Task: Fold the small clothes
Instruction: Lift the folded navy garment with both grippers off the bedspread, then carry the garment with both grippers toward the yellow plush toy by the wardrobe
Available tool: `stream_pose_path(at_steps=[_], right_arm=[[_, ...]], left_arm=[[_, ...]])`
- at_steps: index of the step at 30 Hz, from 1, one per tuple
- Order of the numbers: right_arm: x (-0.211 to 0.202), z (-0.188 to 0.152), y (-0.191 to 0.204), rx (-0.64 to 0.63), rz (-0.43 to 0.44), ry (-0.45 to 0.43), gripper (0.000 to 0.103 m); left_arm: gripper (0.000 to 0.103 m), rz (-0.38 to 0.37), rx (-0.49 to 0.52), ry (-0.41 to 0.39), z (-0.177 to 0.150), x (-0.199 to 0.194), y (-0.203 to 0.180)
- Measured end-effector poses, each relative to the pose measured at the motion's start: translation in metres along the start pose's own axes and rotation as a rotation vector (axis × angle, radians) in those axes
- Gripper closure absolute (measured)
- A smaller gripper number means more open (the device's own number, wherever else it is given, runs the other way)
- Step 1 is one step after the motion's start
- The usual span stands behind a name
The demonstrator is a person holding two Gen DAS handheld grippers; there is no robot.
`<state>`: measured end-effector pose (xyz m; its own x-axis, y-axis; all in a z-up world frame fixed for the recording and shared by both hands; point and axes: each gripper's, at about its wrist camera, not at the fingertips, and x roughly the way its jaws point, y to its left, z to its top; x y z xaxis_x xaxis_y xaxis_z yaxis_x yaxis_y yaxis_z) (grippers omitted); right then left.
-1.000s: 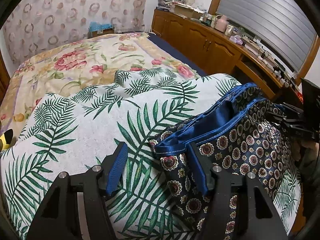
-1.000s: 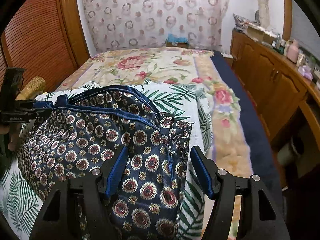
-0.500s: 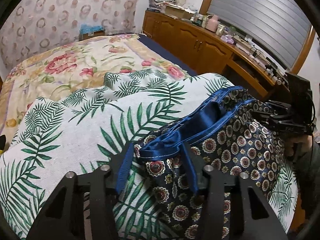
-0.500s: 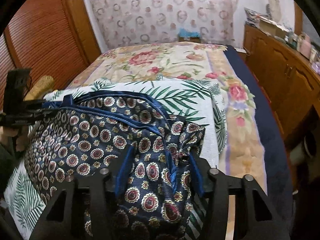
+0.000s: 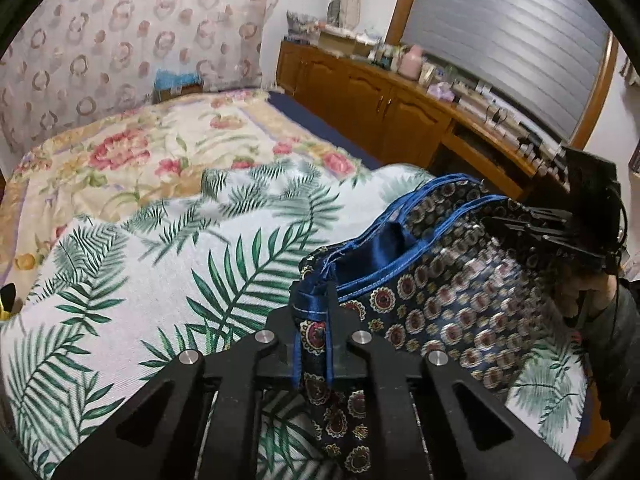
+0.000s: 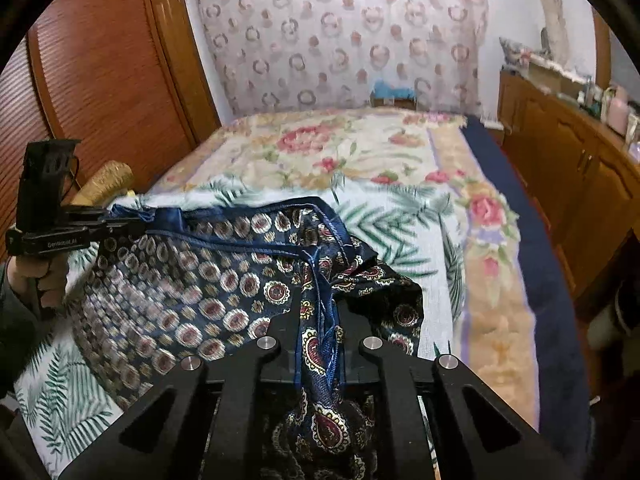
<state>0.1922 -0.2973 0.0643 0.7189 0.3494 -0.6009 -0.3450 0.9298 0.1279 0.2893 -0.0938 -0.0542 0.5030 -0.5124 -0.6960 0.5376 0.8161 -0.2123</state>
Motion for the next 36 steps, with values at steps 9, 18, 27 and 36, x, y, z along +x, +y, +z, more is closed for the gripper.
stream_pose_path(at_steps=[9,18,27,36], right_arm=[[-0.041,0.001,0.021,-0.041,-0.009,-0.132,0.093],[-0.056,0.002,0.052,-0.123,0.024,-0.205,0.093],[-0.039,0.020,0.075,-0.222,0.086,-0.217,0.093],[-0.012,0.057,0.097,-0.354,0.172,-0.220,0.093]], left_arm=[[0.095,0.004,0.010,-0.141,0.001,-0.062,-0.012],[0.095,0.082,0.005,-0.255,-0.009,-0.118,-0.001],[0.095,0.187,-0.033,-0.319,-0.032,-0.166,0.022],[0.095,0.324,-0.108,-0.389,-0.071,-0.216,0.063]])
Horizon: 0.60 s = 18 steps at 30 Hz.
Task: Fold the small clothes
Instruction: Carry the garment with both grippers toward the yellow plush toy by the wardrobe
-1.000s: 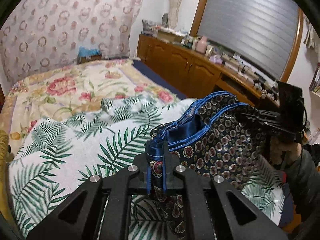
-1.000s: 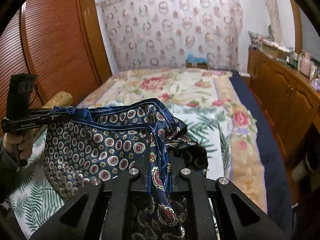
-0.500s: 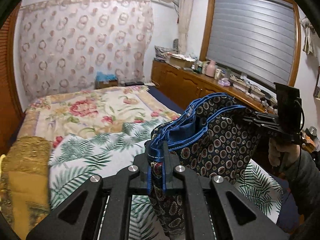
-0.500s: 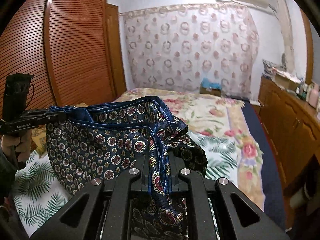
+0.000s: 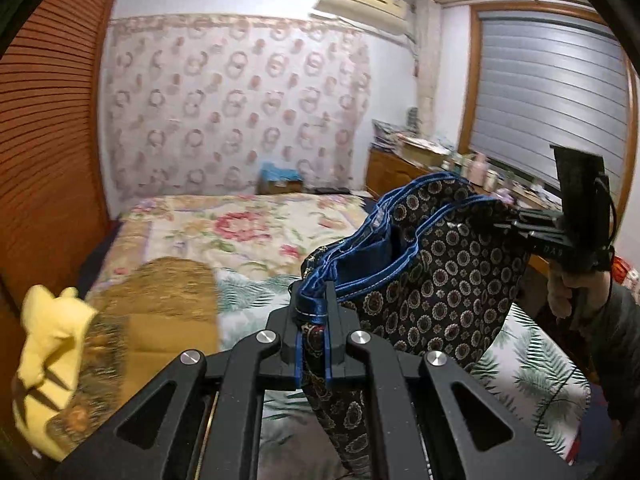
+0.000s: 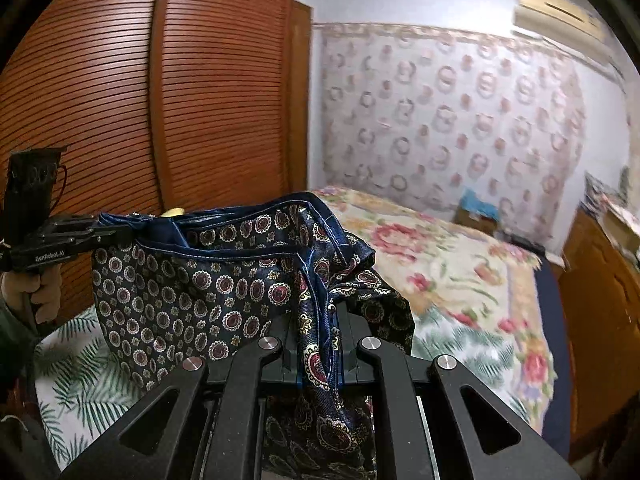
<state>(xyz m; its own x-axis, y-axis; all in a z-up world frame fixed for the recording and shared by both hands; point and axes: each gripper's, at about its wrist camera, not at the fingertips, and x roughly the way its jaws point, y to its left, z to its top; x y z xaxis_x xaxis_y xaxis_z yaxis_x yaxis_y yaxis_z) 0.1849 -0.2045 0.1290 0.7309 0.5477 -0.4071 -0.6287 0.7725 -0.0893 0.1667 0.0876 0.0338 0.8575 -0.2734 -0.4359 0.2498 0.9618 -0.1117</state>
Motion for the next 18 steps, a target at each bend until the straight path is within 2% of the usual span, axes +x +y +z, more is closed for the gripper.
stream_pose_path(at_steps=[5,12,18], right_arm=[[0.023,0.026,0.014,-0.101,0.079,-0.021,0.093],[0.076,0.064,0.051,-0.270,0.189,-0.010,0.093],[0.136,0.091,0.068,-0.400,0.259,0.046,0.093]], left_arm=[[0.095,0.091,-0.068,-0.042,-0.022,-0.028,0.036],[0.095,0.236,-0.146,-0.096,-0.050,-0.059,0.086],[0.095,0.319,-0.215,-0.077,-0.077,-0.057,0.117]])
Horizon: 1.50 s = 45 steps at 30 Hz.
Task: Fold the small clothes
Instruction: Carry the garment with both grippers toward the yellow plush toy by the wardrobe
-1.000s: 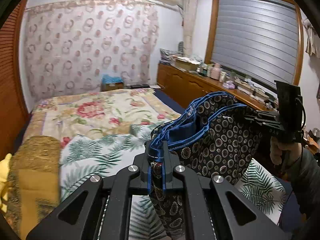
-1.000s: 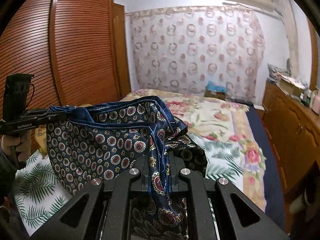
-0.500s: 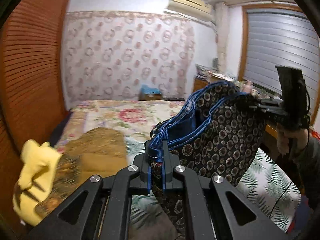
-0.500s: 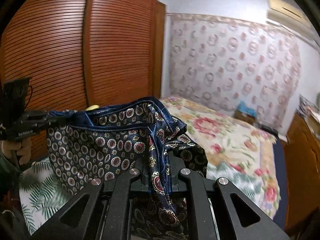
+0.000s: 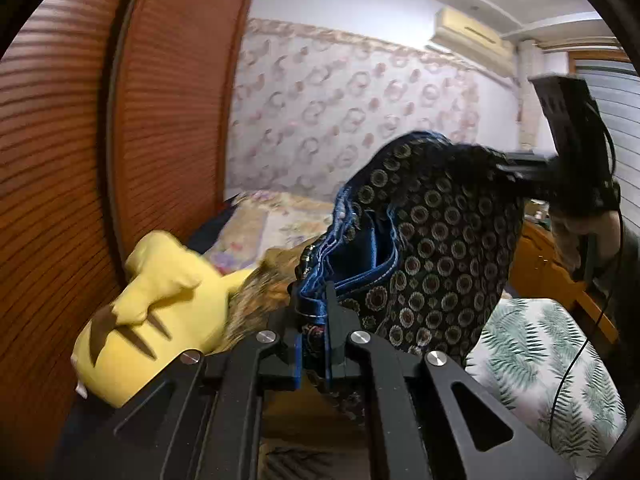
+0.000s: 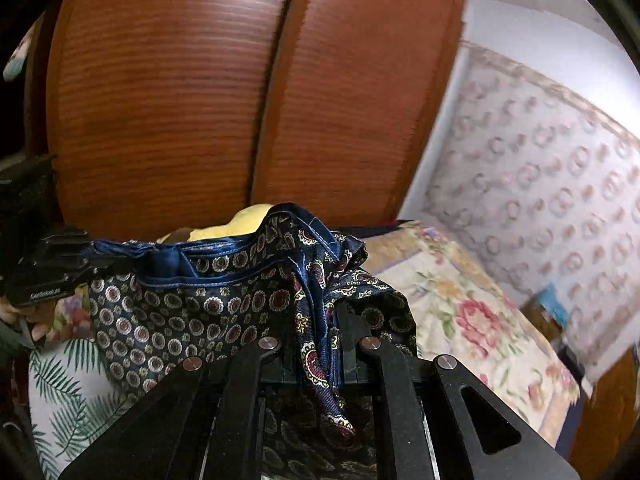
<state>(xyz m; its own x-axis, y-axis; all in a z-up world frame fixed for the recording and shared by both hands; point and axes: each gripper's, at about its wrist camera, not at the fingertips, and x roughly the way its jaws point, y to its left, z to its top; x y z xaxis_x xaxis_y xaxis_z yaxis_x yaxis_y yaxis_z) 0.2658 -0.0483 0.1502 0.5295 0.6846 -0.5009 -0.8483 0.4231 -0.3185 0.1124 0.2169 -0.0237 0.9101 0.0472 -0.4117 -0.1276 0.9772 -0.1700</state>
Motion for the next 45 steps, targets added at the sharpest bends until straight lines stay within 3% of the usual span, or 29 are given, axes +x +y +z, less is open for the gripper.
stream_pose_path(at_steps=[10,13,15,17,21,27,32,39,40,42,44,45], right_arm=[[0.088,0.005,-0.021,-0.038,0.054,0.097,0.090],[0.098,0.006,-0.039,0.044,0.032,0.111,0.067],[0.088,0.002,-0.054,0.090,0.004,0.084,0.046],[0.075,-0.004,-0.063,0.109,-0.041,0.058,0.036],[0.053,-0.036,-0.080,0.163,-0.068,0.074,0.035],[0.048,-0.098,-0.093,0.290,-0.082,0.161,0.035],[0.058,-0.135,-0.115,0.481,-0.052,0.211,0.035],[0.088,-0.140,-0.132,0.650,0.106,0.212,0.036],[0.093,-0.138,-0.135,0.655,0.130,0.204,0.041],[0.101,-0.133,-0.144,0.629,0.141,0.193,0.079],[0.100,-0.125,-0.142,0.564,0.115,0.166,0.091],[0.099,-0.122,-0.138,0.539,0.110,0.148,0.092]], left_arm=[[0.095,0.073,-0.114,0.096,-0.034,0.017,0.046],[0.095,0.090,-0.118,0.109,-0.038,0.019,0.049],[0.095,0.097,-0.133,0.107,-0.040,0.018,0.050],[0.095,0.096,-0.140,0.113,-0.043,0.018,0.051],[0.095,0.104,-0.145,0.129,-0.044,0.018,0.051],[0.095,0.108,-0.149,0.148,-0.048,0.021,0.053],[0.095,0.113,-0.140,0.153,-0.048,0.022,0.052],[0.095,0.116,-0.134,0.158,-0.047,0.023,0.051],[0.095,0.115,-0.134,0.157,-0.047,0.022,0.051],[0.095,0.111,-0.136,0.150,-0.048,0.021,0.051],[0.095,0.112,-0.143,0.134,-0.047,0.017,0.051],[0.095,0.112,-0.144,0.127,-0.046,0.016,0.051]])
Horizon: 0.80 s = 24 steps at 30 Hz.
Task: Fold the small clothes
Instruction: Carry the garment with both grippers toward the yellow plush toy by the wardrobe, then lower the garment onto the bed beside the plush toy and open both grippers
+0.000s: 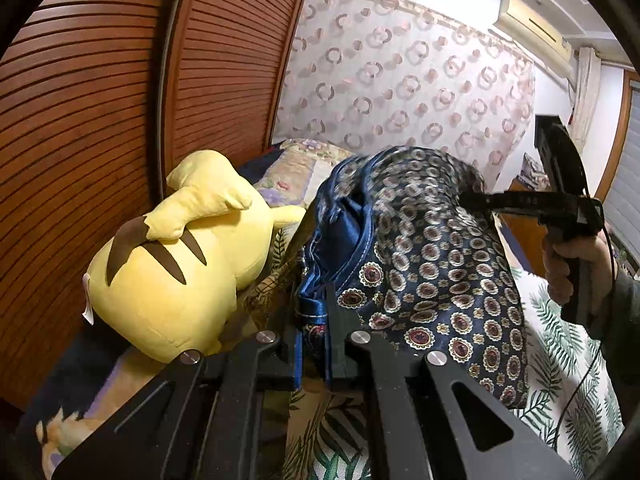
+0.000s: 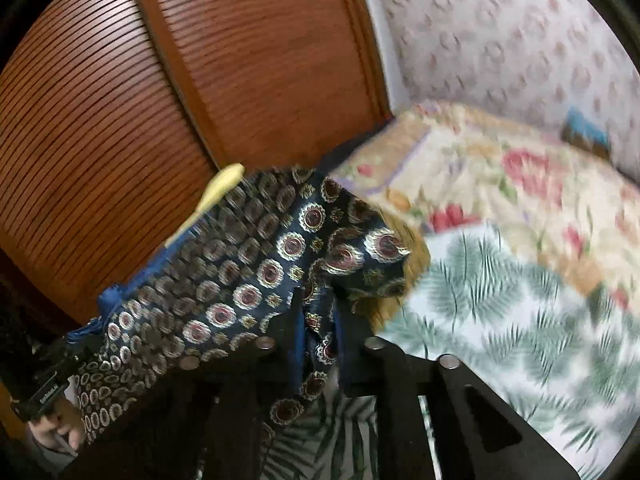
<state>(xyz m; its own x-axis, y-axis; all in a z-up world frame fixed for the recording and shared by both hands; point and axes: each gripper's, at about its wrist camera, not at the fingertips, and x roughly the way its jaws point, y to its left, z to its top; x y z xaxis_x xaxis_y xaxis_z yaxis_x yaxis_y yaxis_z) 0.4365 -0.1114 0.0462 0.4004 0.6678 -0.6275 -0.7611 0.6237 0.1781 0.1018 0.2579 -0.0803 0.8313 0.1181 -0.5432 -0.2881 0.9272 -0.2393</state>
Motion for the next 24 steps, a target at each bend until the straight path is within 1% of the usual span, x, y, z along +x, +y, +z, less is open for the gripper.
stream_pose_path(at_steps=[3,5,6,7,8,9,10,11,12,13,15,16,17,18,20,21,24], right_arm=[[-0.005,0.015,0.010,-0.060,-0.019,-0.035,0.093],[0.000,0.015,0.020,-0.114,-0.069,-0.027,0.092],[-0.002,0.008,0.033,-0.139,-0.104,-0.020,0.090],[0.000,0.006,0.035,-0.157,-0.136,-0.012,0.086],[0.003,0.003,0.039,-0.167,-0.160,-0.008,0.080],[0.001,-0.003,0.040,-0.170,-0.180,-0.011,0.073],[0.000,-0.006,0.039,-0.168,-0.199,-0.019,0.068],[0.000,-0.007,0.042,-0.165,-0.210,-0.029,0.057],[-0.003,-0.009,0.042,-0.160,-0.222,-0.047,0.048],[-0.008,-0.014,0.045,-0.155,-0.229,-0.068,0.044],[-0.017,-0.021,0.056,-0.158,-0.198,-0.099,0.037],[-0.021,-0.024,0.060,-0.163,-0.187,-0.113,0.036],[-0.025,-0.029,0.065,-0.176,-0.178,-0.131,0.034],[-0.030,-0.032,0.073,-0.193,-0.172,-0.147,0.033],[-0.021,-0.045,0.087,-0.218,-0.147,-0.149,0.033],[-0.018,-0.049,0.091,-0.224,-0.122,-0.132,0.033],[0.002,-0.065,0.091,-0.219,-0.077,-0.046,0.033]], left_arm=[[0.095,0.007,0.004,-0.013,0.002,-0.003,-0.001],[0.095,0.022,0.012,-0.011,0.002,-0.003,-0.001],[0.095,0.031,0.018,-0.003,0.002,-0.001,-0.002],[0.095,0.036,0.026,0.004,0.002,-0.001,-0.003],[0.095,0.044,0.035,0.002,0.001,-0.002,-0.004],[0.092,0.048,0.041,0.001,0.001,-0.003,-0.005],[0.091,0.052,0.047,0.002,0.000,-0.003,-0.005],[0.085,0.057,0.052,0.004,0.000,-0.004,-0.006],[0.074,0.058,0.055,0.004,0.000,-0.004,-0.005],[0.066,0.054,0.056,0.000,0.000,-0.006,-0.004],[0.044,0.044,0.065,-0.015,0.001,-0.010,-0.004],[0.037,0.041,0.074,-0.018,0.001,-0.012,-0.005],[0.023,0.040,0.082,-0.023,0.002,-0.015,-0.006],[0.020,0.037,0.089,-0.034,0.003,-0.018,-0.007],[0.018,0.045,0.103,-0.045,0.004,-0.023,-0.010],[0.015,0.058,0.111,-0.049,0.004,-0.025,-0.012],[0.015,0.064,0.131,-0.058,0.003,-0.032,-0.017]])
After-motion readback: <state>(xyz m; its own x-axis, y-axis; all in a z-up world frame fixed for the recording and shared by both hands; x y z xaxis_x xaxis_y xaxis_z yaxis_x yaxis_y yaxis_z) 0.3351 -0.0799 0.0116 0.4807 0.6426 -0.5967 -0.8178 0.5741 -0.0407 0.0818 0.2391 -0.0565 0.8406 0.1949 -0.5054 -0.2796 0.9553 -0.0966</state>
